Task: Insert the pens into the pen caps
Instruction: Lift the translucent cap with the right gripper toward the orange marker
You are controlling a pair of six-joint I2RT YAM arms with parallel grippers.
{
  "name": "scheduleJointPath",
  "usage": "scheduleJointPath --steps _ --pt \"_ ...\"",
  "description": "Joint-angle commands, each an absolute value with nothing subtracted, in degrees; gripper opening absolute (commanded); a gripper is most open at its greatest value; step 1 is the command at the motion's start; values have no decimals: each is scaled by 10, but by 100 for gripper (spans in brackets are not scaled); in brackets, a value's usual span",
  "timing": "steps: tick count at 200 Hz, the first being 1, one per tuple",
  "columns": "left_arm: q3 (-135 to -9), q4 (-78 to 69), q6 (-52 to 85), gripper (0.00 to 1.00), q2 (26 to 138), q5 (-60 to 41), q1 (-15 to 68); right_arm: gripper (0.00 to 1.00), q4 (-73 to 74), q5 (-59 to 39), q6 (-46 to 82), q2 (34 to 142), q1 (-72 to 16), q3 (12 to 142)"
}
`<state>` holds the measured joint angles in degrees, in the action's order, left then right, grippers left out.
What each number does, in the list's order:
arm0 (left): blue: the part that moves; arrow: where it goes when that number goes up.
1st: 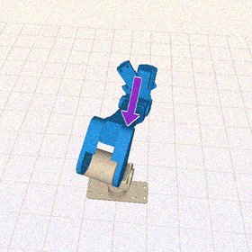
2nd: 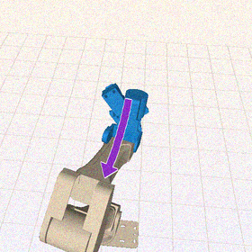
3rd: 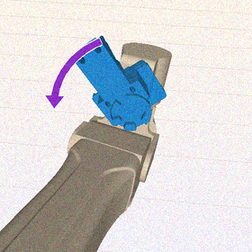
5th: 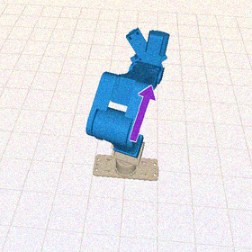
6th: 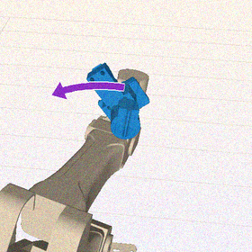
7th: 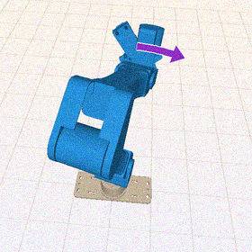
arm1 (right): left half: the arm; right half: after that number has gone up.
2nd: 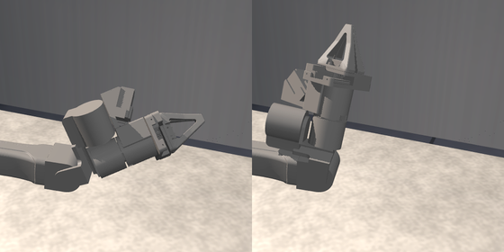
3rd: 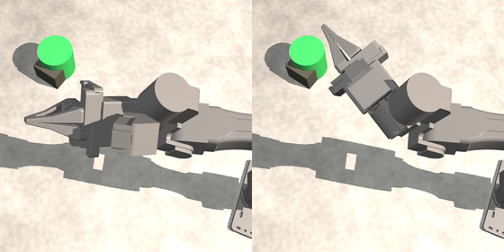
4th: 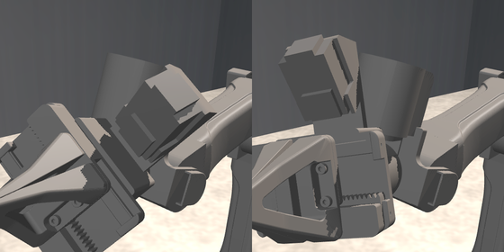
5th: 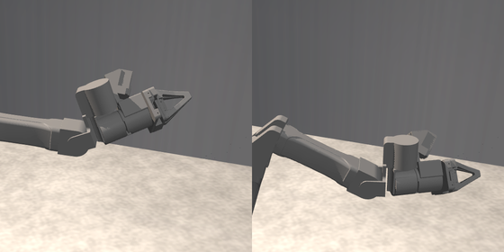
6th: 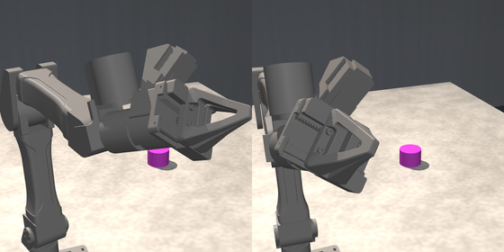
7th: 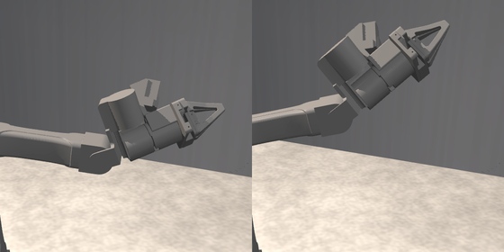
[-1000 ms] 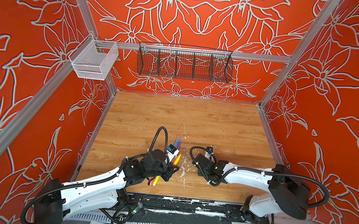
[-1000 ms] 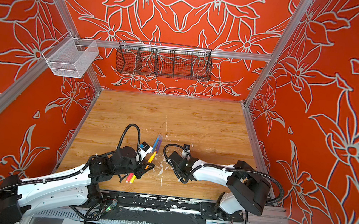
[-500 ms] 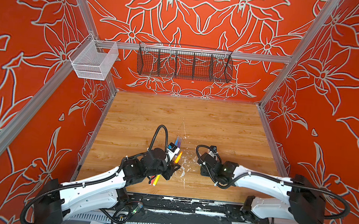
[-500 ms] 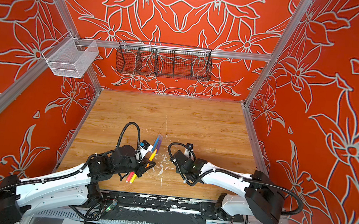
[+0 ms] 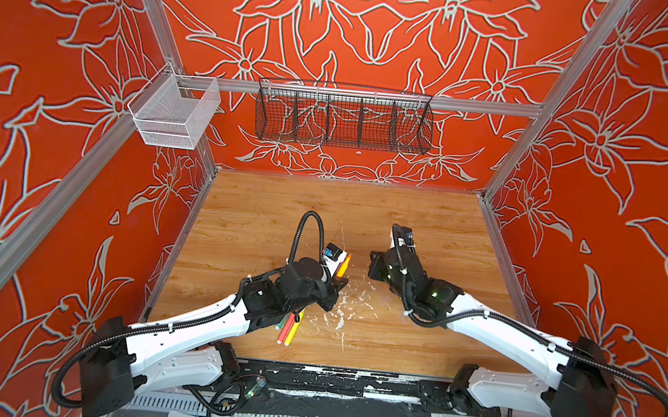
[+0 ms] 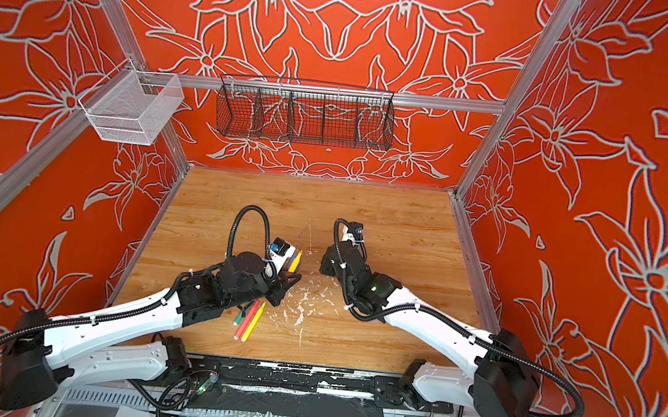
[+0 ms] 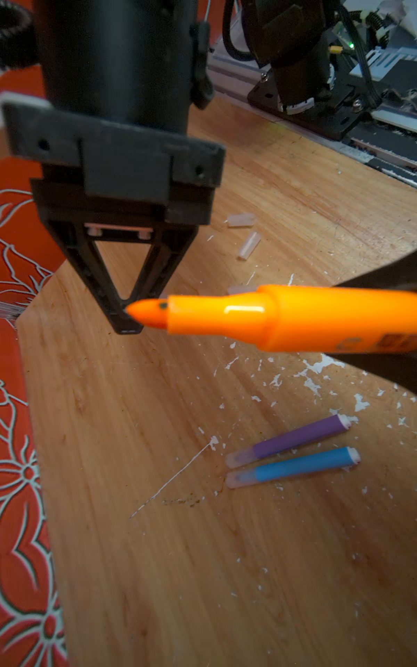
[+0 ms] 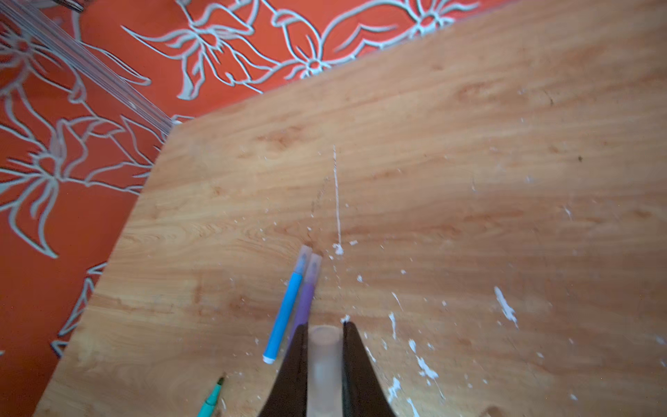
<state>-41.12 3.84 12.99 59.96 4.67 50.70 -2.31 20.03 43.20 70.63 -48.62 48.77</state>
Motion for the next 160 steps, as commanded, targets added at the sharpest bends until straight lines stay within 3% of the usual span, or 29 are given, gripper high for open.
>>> scheduleJointPath --steps 1,54,160 --pt "-404 13 114 0 584 36 505 0 31 184 416 682 -488 491" --pt "-378 51 168 0 552 -49 505 0 169 126 479 612 -488 390" --pt "-336 33 206 0 488 -104 505 0 301 18 536 654 -490 400"
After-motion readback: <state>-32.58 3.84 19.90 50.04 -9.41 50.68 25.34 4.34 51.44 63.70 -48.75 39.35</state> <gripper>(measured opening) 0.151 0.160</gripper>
